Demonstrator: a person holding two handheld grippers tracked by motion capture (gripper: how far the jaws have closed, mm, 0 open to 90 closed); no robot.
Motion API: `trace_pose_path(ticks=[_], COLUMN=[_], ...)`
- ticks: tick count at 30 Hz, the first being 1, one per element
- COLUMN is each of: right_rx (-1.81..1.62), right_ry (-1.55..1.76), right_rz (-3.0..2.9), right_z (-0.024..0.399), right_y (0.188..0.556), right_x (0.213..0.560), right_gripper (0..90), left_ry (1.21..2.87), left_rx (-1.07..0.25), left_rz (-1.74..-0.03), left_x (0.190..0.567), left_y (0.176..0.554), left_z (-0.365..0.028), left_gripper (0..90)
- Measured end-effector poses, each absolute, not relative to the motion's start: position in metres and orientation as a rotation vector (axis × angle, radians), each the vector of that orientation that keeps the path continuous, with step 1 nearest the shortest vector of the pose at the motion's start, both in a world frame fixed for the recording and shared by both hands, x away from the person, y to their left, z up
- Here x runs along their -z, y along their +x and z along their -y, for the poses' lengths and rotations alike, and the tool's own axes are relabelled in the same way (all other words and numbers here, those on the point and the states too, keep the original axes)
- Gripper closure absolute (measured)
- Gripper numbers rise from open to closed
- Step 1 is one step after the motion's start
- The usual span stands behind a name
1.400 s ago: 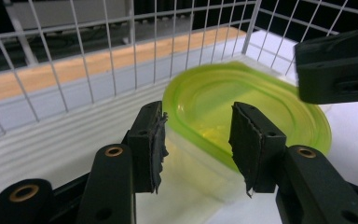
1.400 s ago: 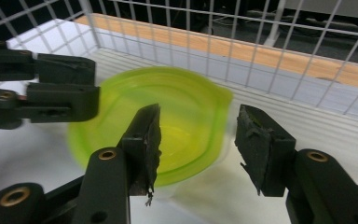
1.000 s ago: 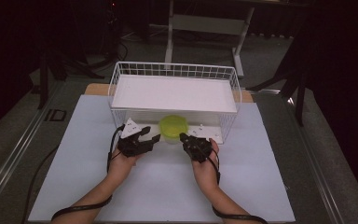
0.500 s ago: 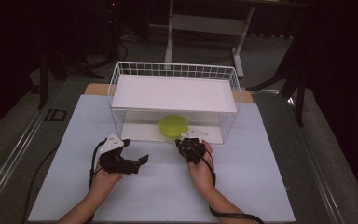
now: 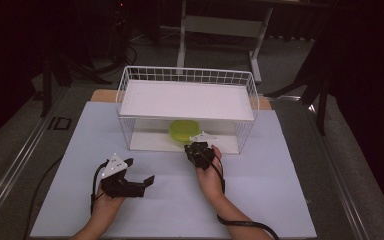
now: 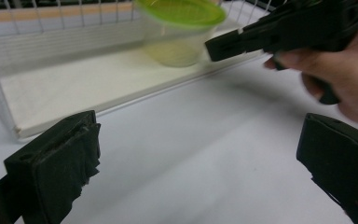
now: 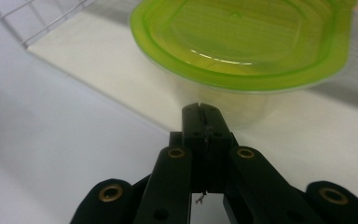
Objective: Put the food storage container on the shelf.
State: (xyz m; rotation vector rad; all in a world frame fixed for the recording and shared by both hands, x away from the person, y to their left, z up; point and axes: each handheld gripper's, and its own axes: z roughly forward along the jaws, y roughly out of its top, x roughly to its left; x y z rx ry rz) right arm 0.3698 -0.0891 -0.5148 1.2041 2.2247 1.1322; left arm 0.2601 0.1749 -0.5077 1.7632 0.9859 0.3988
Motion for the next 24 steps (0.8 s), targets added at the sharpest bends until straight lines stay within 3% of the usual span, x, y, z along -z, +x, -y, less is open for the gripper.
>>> trace_pose_path(ticks=[11,24], right_rx=[-1.164,-1.176], right_ry=[1.254,1.245], right_rz=[-2.204,-2.203], right_z=[0.084,0.076], right_y=[0.384,0.385], right_x=[0.516,0.518], right_gripper=[90.0,88.9], left_ry=[1.769,1.777], left_rx=[-0.462,-0.415], left_rz=[-0.951,-0.890], left_x=[0.505,0.505], left_y=[0.261,0.261], left_z=[-0.173,-0.165], left_gripper=[0.3,0.3])
